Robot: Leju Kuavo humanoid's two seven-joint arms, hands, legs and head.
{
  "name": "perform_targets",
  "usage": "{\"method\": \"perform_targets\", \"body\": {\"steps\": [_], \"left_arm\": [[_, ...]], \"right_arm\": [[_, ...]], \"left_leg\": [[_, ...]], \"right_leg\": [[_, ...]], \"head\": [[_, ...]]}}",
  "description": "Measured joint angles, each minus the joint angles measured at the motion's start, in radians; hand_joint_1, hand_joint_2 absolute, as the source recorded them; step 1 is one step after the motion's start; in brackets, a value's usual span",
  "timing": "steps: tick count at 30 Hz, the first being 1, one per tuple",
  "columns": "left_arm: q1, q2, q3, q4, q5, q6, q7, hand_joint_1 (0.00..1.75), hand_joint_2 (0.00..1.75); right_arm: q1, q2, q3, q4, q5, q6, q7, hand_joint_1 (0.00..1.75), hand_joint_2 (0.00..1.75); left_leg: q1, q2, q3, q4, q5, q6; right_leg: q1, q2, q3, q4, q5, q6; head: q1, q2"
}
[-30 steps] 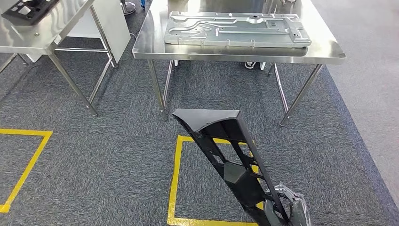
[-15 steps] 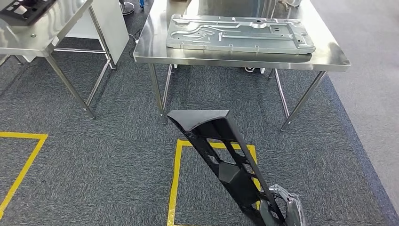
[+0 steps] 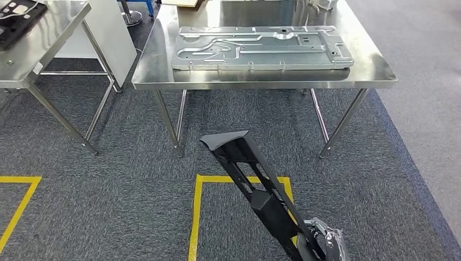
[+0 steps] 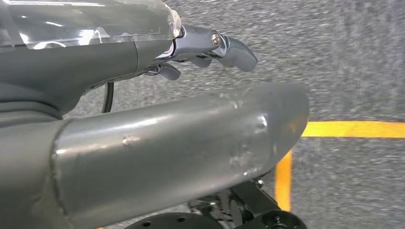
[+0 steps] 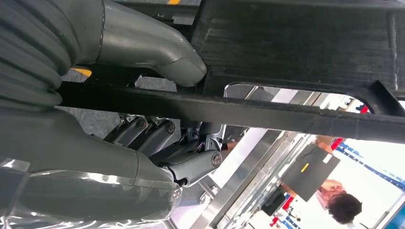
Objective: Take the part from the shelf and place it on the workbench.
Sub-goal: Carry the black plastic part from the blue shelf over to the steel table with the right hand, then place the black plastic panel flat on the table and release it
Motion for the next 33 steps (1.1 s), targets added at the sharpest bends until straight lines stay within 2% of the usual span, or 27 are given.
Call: {"method": "perform_targets", "body": {"steps": [1, 2, 3, 5, 6, 8, 10, 11, 12, 13, 14, 16, 17, 18, 20, 21, 22, 23, 24, 26, 27, 28, 29, 32, 33], "left_arm": [[0.002, 0.001, 0.003, 0.0, -0.001, 0.002, 0.002, 0.0, 0.0], [0.004, 0.002, 0.006, 0.0, -0.002, 0.004, 0.004, 0.0, 0.0], [0.005, 0.003, 0.007, 0.0, -0.003, 0.006, 0.005, 0.0, 0.0], [0.002, 0.004, 0.009, 0.0, -0.006, 0.007, 0.005, 0.0, 0.0], [0.0, 0.005, 0.011, 0.0, -0.008, 0.007, 0.004, 0.0, 0.0], [-0.003, 0.005, 0.013, 0.0, -0.009, 0.006, 0.002, 0.0, 0.0], [-0.004, 0.006, 0.014, 0.0, -0.011, 0.005, 0.0, 0.0, 0.0], [-0.005, 0.006, 0.014, 0.0, -0.012, 0.005, 0.0, 0.0, 0.0], [-0.004, 0.006, 0.014, 0.0, -0.014, 0.005, 0.0, 0.0, 0.0], [-0.002, 0.005, 0.014, 0.0, -0.016, 0.005, 0.0, 0.0, 0.0], [-0.001, 0.005, 0.014, 0.0, -0.019, 0.004, 0.001, 0.0, 0.0], [0.0, 0.004, 0.015, 0.0, -0.023, 0.004, 0.003, 0.0, 0.0], [-0.001, 0.004, 0.015, 0.001, -0.024, 0.004, 0.005, 0.0, 0.0], [-0.002, 0.004, 0.015, 0.001, -0.025, 0.004, 0.006, 0.0, 0.0], [-0.006, 0.004, 0.015, 0.001, -0.029, 0.004, 0.009, 0.0, 0.0], [-0.007, 0.004, 0.015, 0.001, -0.03, 0.004, 0.01, 0.0, 0.0], [-0.009, 0.004, 0.015, 0.001, -0.032, 0.004, 0.013, 0.0, 0.0], [-0.011, 0.004, 0.015, 0.001, -0.033, 0.004, 0.015, 0.0, 0.0], [-0.012, 0.004, 0.015, 0.001, -0.034, 0.005, 0.016, 0.0, 0.0], [-0.01, 0.004, 0.015, 0.001, -0.037, 0.005, 0.018, 0.0, 0.0], [-0.007, 0.004, 0.015, 0.001, -0.039, 0.005, 0.018, 0.0, 0.0], [-0.003, 0.004, 0.015, 0.001, -0.04, 0.005, 0.018, 0.0, 0.0], [0.0, 0.004, 0.015, 0.001, -0.042, 0.005, 0.019, 0.0, 0.0], [0.008, 0.005, 0.017, 0.001, -0.046, 0.005, 0.025, 0.0, 0.0], [0.009, 0.005, 0.019, 0.001, -0.05, 0.005, 0.027, 0.0, 0.0]], "right_arm": [[0.001, 0.0, 0.0, 0.005, 0.0, -0.003, 0.001, 1.75, 1.75], [0.003, 0.0, 0.0, 0.01, 0.0, -0.005, 0.002, 1.75, 1.75], [0.005, 0.0, 0.0, 0.014, 0.0, -0.008, 0.002, 1.75, 1.75], [0.008, 0.0, -0.001, 0.02, 0.001, -0.01, 0.003, 1.75, 1.75], [0.008, 0.0, -0.001, 0.022, 0.002, -0.011, 0.003, 1.75, 1.75], [0.005, 0.001, -0.001, 0.026, 0.004, -0.012, 0.004, 1.75, 1.75], [0.006, 0.003, -0.001, 0.03, 0.004, -0.013, 0.007, 1.75, 1.75], [0.008, 0.003, -0.002, 0.033, 0.005, -0.013, 0.009, 1.75, 1.75], [0.01, 0.004, -0.002, 0.036, 0.005, -0.013, 0.012, 1.75, 1.75], [0.012, 0.004, -0.002, 0.038, 0.006, -0.013, 0.014, 1.75, 1.75], [0.013, 0.004, -0.003, 0.041, 0.006, -0.013, 0.015, 1.75, 1.75], [0.016, 0.004, -0.004, 0.047, 0.006, -0.013, 0.017, 1.75, 1.75], [0.017, 0.004, -0.005, 0.051, 0.006, -0.013, 0.018, 1.75, 1.75], [0.019, 0.004, -0.006, 0.054, 0.006, -0.013, 0.019, 1.75, 1.75], [0.021, 0.004, -0.007, 0.057, 0.006, -0.013, 0.02, 1.75, 1.75], [0.021, 0.002, -0.008, 0.057, 0.006, -0.012, 0.02, 1.75, 1.75], [0.02, 0.0, -0.008, 0.057, 0.007, -0.012, 0.02, 1.75, 1.75], [0.02, -0.002, -0.009, 0.057, 0.007, -0.011, 0.02, 1.75, 1.75], [0.021, -0.005, -0.01, 0.058, 0.009, -0.009, 0.02, 1.75, 1.75], [0.022, -0.006, -0.011, 0.059, 0.012, -0.008, 0.02, 1.75, 1.75], [0.022, -0.007, -0.011, 0.06, 0.014, -0.007, 0.021, 1.75, 1.75], [0.023, -0.007, -0.011, 0.062, 0.015, -0.007, 0.021, 1.75, 1.75], [0.023, -0.007, -0.011, 0.064, 0.017, -0.007, 0.022, 1.75, 1.75], [0.022, -0.007, -0.012, 0.072, 0.024, -0.01, 0.026, 1.75, 1.75], [0.021, -0.007, -0.014, 0.076, 0.03, -0.019, 0.029, 1.75, 1.75]], "left_leg": [[-0.006, -0.001, 0.004, -0.03, 0.04, 0.007], [-0.011, -0.001, 0.009, -0.046, 0.068, 0.013], [-0.016, -0.002, 0.015, -0.054, 0.07, 0.017], [-0.016, -0.003, 0.046, -0.081, 0.063, 0.027], [-0.013, -0.004, 0.066, -0.097, 0.059, 0.033], [-0.007, -0.005, 0.104, -0.126, 0.053, 0.04], [-0.003, -0.006, 0.136, -0.142, 0.038, 0.04], [0.0, -0.008, 0.152, -0.146, 0.027, 0.037], [0.004, -0.009, 0.169, -0.148, 0.015, 0.033], [0.008, -0.011, 0.187, -0.148, 0.0, 0.028], [0.012, -0.011, 0.205, -0.149, -0.016, 0.023], [0.016, -0.011, 0.238, -0.148, -0.048, 0.01], [0.014, -0.011, 0.251, -0.152, -0.062, 0.002], [0.013, -0.012, 0.266, -0.155, -0.07, -0.007], [0.013, -0.011, 0.281, -0.146, -0.064, -0.025], [0.015, -0.011, 0.275, -0.116, -0.05, -0.032], [0.017, -0.01, 0.249, -0.067, -0.039, -0.036], [0.018, -0.01, 0.211, -0.006, -0.039, -0.039], [0.018, -0.01, 0.166, 0.054, -0.053, -0.04], [0.016, -0.01, 0.079, 0.129, -0.13, -0.04], [0.015, -0.01, 0.047, 0.135, -0.167, -0.038], [0.014, -0.01, 0.024, 0.118, -0.183, -0.034], [0.012, -0.01, 0.01, 0.082, -0.162, -0.027], [0.0, -0.01, -0.004, -0.041, 0.036, -0.001], [-0.005, -0.012, 0.0, -0.058, 0.078, 0.005]], "right_leg": [[-0.001, 0.002, 0.01, -0.001, -0.012, 0.004], [-0.003, 0.004, 0.021, -0.003, -0.02, 0.01], [-0.005, 0.005, 0.029, -0.003, -0.022, 0.017], [-0.008, 0.002, 0.037, 0.012, -0.011, 0.03], [-0.007, -0.002, 0.025, 0.042, -0.001, 0.035], [-0.009, -0.008, -0.042, 0.142, -0.001, 0.044], [-0.015, -0.01, -0.138, 0.237, -0.042, 0.053], [-0.018, -0.01, -0.176, 0.256, -0.066, 0.058], [-0.022, -0.011, -0.202, 0.253, -0.08, 0.063], [-0.026, -0.012, -0.215, 0.224, -0.072, 0.068], [-0.03, -0.014, -0.22, 0.177, -0.035, 0.072], [-0.034, -0.024, -0.221, 0.076, 0.094, 0.073], [-0.033, -0.028, -0.22, 0.047, 0.142, 0.069], [-0.032, -0.028, -0.217, 0.034, 0.166, 0.062], [-0.03, -0.021, -0.196, 0.029, 0.154, 0.042], [-0.031, -0.018, -0.181, 0.023, 0.146, 0.033], [-0.031, -0.017, -0.164, 0.017, 0.138, 0.024], [-0.031, -0.016, -0.148, 0.011, 0.129, 0.017], [-0.028, -0.015, -0.132, 0.006, 0.119, 0.012], [-0.023, -0.012, -0.101, -0.001, 0.097, 0.006], [-0.021, -0.009, -0.082, -0.003, 0.084, 0.005], [-0.019, -0.006, -0.063, -0.004, 0.069, 0.005], [-0.016, -0.004, -0.043, -0.005, 0.054, 0.005], [-0.01, 0.002, 0.004, -0.003, 0.01, 0.012], [-0.01, 0.005, 0.017, -0.002, 0.0, 0.018]], "head": [[0.0, 0.0], [0.0, 0.0], [0.0, 0.0], [-0.001, 0.0], [0.0, 0.0], [0.0, 0.0], [-0.001, 0.0], [-0.001, 0.0], [-0.001, 0.0], [-0.001, 0.0], [-0.001, 0.0], [0.0, 0.0], [-0.001, 0.0], [-0.001, 0.0], [-0.001, 0.0], [-0.001, 0.0], [-0.001, 0.0], [-0.001, 0.0], [-0.001, 0.0], [-0.001, 0.0], [-0.001, 0.0], [-0.001, 0.0], [-0.001, 0.0], [-0.001, 0.0], [-0.001, 0.0]]}}
